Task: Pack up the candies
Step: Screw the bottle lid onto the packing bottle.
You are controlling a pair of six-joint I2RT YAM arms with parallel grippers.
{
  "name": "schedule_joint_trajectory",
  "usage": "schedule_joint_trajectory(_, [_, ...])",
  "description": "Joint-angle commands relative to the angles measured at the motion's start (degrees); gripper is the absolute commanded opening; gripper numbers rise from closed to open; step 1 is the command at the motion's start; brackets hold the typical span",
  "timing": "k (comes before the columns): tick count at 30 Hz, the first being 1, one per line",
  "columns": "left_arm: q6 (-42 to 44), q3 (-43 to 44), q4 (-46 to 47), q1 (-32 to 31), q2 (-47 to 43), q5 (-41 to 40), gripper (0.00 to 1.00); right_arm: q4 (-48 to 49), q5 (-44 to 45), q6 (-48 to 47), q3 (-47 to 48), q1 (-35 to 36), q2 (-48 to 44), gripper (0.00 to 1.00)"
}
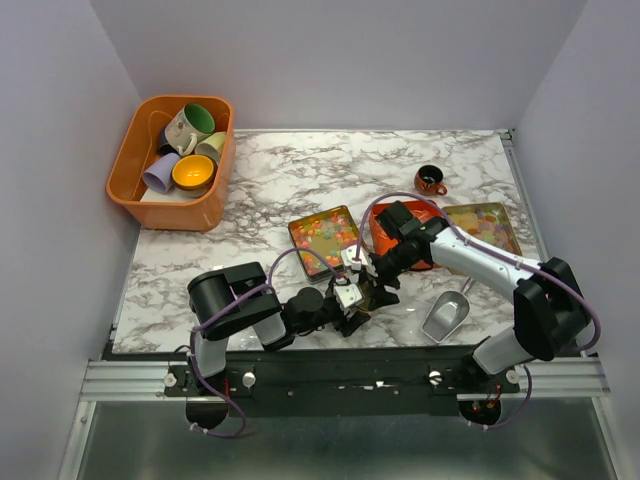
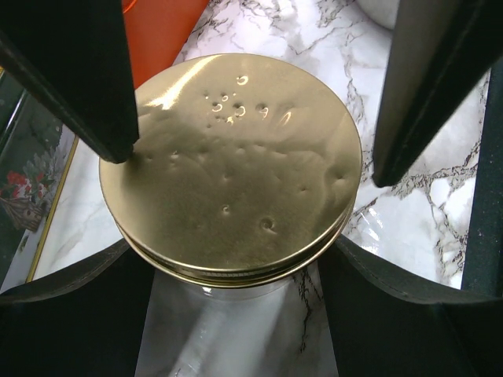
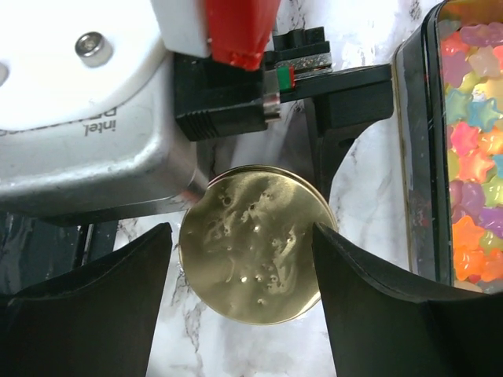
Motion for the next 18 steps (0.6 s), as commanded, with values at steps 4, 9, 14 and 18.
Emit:
schedule_joint_trajectory(4, [1.5,0.6,-4.7,-0.7,1.8,-1.0,0.74,3.8,2.4,-0.1,-3.3,0.2,1.9,0.77])
schedule_joint_trajectory(9, [1.4,0.8,-4.9,-0.7,2.0,-1.5,0.74,7.0,4.6,-1.6,-7.9,0.2,1.0,0.75])
schedule_joint_trajectory(14, [1.5,1.0,-5.6,-0.7,2.1,-1.6,0.74,8.9,6.1,-2.4,-10.0,0.2,0.9,0.73])
schedule_joint_trajectory(18, [1.5,1.0,-5.9,-0.7,2.1,-1.8,0.74,11.4,6.8,-1.0,-11.4,0.3,-0.1,0.75])
